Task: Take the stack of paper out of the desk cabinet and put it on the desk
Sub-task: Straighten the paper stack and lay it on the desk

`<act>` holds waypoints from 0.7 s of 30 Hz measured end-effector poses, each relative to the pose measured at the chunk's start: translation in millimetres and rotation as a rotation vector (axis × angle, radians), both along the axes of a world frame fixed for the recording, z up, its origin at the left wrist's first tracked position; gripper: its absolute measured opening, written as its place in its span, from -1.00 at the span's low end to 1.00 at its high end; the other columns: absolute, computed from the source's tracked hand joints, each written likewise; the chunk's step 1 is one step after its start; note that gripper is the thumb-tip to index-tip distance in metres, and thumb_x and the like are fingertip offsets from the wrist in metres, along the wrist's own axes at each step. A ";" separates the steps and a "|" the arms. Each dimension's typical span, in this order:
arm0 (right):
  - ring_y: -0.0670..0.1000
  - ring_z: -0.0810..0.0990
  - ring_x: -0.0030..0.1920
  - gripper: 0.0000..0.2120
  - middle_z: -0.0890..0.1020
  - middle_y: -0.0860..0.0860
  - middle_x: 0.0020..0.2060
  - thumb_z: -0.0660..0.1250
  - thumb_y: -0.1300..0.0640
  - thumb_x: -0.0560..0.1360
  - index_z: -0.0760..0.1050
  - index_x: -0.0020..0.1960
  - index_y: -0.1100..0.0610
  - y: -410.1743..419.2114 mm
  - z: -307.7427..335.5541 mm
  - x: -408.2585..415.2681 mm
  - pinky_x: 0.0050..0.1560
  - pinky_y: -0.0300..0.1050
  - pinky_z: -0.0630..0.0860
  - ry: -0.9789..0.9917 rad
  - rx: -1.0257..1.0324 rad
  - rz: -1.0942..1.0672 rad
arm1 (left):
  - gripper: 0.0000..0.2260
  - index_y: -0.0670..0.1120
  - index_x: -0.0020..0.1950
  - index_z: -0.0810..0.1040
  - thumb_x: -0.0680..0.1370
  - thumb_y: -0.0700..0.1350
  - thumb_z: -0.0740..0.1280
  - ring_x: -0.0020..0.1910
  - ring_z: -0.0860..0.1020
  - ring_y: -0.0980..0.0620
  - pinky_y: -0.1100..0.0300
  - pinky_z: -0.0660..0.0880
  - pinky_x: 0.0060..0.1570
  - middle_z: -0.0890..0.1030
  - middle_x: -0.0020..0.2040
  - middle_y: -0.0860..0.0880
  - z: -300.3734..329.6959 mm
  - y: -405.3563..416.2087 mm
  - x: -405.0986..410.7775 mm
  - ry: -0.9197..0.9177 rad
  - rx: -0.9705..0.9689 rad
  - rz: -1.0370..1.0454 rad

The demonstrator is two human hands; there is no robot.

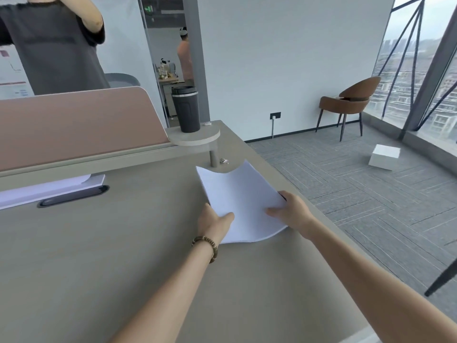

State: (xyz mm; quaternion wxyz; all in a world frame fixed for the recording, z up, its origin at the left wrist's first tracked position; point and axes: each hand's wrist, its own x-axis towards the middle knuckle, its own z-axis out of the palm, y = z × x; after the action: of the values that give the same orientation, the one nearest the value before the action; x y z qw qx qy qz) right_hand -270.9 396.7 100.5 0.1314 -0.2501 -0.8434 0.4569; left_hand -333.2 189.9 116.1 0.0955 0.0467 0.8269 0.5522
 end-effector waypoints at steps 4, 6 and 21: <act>0.12 0.63 0.04 -0.63 0.69 0.04 0.00 0.49 0.11 0.34 0.60 0.14 0.04 10.0 4.0 -14.6 -0.02 -0.03 0.53 -0.017 0.039 0.007 | -0.82 -0.12 -0.03 0.41 0.49 -0.10 0.37 -0.31 0.45 0.07 0.22 0.35 -0.40 0.50 -0.19 0.02 6.4 3.8 -13.8 -0.004 -0.092 -0.102; 0.14 0.62 0.05 -0.63 0.67 0.07 0.01 0.49 0.10 0.36 0.58 0.15 0.10 13.2 5.3 -19.3 -0.08 -0.06 0.50 -0.045 0.082 0.013 | -0.83 -0.12 -0.07 0.39 0.48 -0.10 0.34 -0.32 0.44 0.03 0.18 0.36 -0.36 0.45 -0.17 0.01 9.2 6.0 -20.4 -0.029 -0.119 -0.161; 0.15 0.40 0.38 -0.33 0.51 0.08 0.28 0.40 -0.21 0.43 0.36 0.43 0.05 24.3 -9.8 -25.3 0.34 0.05 0.29 -0.148 0.387 0.014 | -0.37 -0.03 0.14 0.44 0.34 0.44 0.11 0.42 0.25 -0.09 -0.10 0.17 0.40 0.40 0.22 -0.04 -30.6 -10.9 -56.3 0.288 -0.768 -0.303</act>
State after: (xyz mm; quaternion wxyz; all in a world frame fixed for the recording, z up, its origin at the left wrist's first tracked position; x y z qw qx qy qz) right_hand -296.2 421.0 90.6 0.1112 -0.2472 -0.9246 0.2676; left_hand -389.6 179.1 85.5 0.0696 0.2054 0.9609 0.1724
